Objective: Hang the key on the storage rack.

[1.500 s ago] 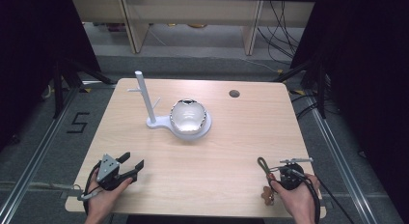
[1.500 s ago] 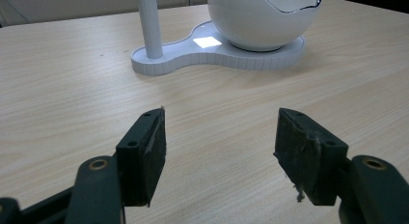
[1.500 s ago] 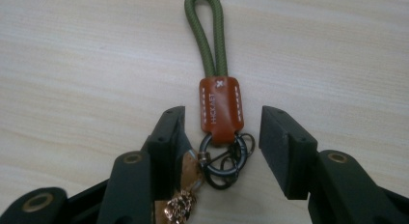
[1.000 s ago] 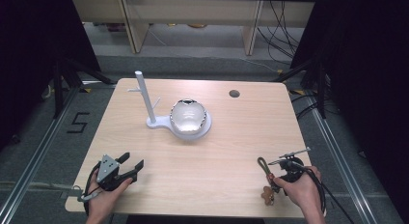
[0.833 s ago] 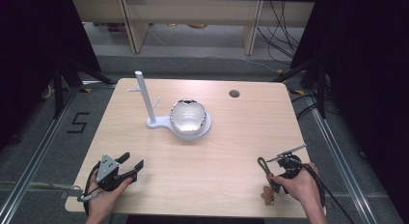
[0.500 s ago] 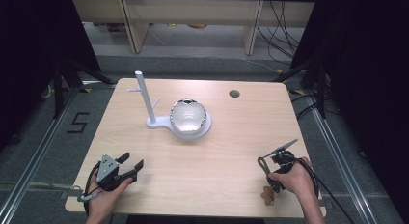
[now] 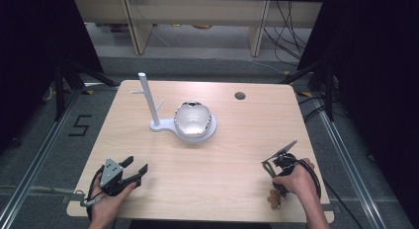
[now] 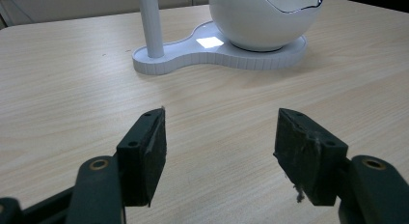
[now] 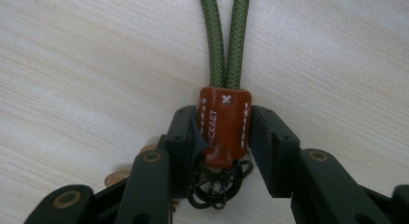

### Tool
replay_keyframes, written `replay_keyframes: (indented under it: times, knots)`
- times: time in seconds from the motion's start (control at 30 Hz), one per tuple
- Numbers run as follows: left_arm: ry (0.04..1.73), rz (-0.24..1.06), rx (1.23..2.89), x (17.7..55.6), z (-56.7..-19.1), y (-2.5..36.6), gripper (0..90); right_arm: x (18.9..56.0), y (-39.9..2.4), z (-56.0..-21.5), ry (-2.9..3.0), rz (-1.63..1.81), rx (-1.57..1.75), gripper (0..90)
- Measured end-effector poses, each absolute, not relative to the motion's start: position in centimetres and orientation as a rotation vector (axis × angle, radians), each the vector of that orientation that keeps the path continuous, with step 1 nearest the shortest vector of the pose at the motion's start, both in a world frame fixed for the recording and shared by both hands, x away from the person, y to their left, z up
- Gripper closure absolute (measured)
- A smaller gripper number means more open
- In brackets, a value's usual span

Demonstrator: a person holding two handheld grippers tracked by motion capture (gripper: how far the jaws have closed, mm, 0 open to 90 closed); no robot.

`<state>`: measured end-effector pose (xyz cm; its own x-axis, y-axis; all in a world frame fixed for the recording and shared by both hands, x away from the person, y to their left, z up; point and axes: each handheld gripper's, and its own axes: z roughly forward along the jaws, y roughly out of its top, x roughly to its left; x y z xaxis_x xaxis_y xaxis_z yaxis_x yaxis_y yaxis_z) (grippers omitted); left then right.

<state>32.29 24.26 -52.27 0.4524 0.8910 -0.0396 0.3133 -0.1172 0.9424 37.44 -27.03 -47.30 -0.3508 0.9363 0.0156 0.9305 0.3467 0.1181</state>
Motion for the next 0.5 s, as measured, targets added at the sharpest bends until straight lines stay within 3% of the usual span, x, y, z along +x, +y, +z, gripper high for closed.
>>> replay_keyframes:
  times: [0.5]
  knots:
    - [1.055, 0.699, 1.673, 32.22, -52.26, 24.12, 35.1, 36.94, -27.22, -46.49, 2.52, 0.231, 1.729, 67.7]
